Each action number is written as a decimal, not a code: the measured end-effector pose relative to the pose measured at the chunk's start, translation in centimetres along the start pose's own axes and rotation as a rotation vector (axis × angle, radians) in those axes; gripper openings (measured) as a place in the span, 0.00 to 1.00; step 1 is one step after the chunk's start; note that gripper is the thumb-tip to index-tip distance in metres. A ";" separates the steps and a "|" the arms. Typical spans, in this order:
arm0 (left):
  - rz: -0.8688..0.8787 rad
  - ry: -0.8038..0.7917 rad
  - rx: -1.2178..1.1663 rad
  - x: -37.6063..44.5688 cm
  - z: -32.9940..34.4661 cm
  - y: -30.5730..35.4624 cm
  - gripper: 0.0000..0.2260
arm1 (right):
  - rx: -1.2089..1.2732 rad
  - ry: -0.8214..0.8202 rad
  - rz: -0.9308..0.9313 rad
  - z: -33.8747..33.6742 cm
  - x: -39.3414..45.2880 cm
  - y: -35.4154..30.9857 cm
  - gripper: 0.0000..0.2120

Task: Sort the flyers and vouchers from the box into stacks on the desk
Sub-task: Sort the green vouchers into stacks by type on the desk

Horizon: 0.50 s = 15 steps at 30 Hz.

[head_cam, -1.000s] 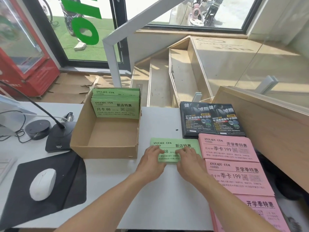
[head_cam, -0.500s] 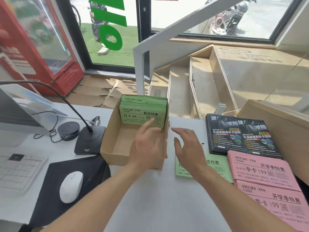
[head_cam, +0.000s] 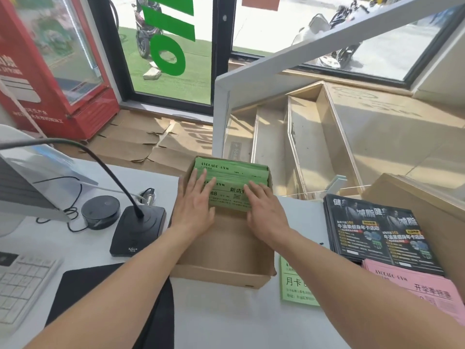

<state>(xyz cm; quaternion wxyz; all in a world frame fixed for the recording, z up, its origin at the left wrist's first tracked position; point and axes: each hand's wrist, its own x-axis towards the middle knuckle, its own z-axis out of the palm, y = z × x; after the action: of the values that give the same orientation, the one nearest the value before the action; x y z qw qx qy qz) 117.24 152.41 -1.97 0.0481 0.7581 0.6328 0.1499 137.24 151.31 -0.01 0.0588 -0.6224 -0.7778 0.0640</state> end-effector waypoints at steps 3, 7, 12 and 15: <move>-0.024 -0.035 -0.113 0.4 0.8 -0.2 0.38 | -0.042 0.013 0.024 0.2 1.2 0.3 0.33; -0.059 0.029 -0.250 0.1 1.3 -0.1 0.35 | -0.073 0.044 0.028 0.9 1.5 0.3 0.34; -0.043 0.062 -0.253 -0.2 1.7 0.1 0.33 | -0.038 0.239 -0.004 1.8 1.1 0.9 0.25; -0.049 0.075 -0.270 -0.1 1.6 0.0 0.31 | -0.064 0.289 -0.011 1.8 1.0 0.8 0.16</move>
<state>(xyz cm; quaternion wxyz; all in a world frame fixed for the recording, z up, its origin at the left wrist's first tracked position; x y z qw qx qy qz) 117.72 152.45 -3.53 0.1298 0.7228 0.6266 0.2608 137.48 152.44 -1.91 0.1509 -0.6225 -0.7662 -0.0515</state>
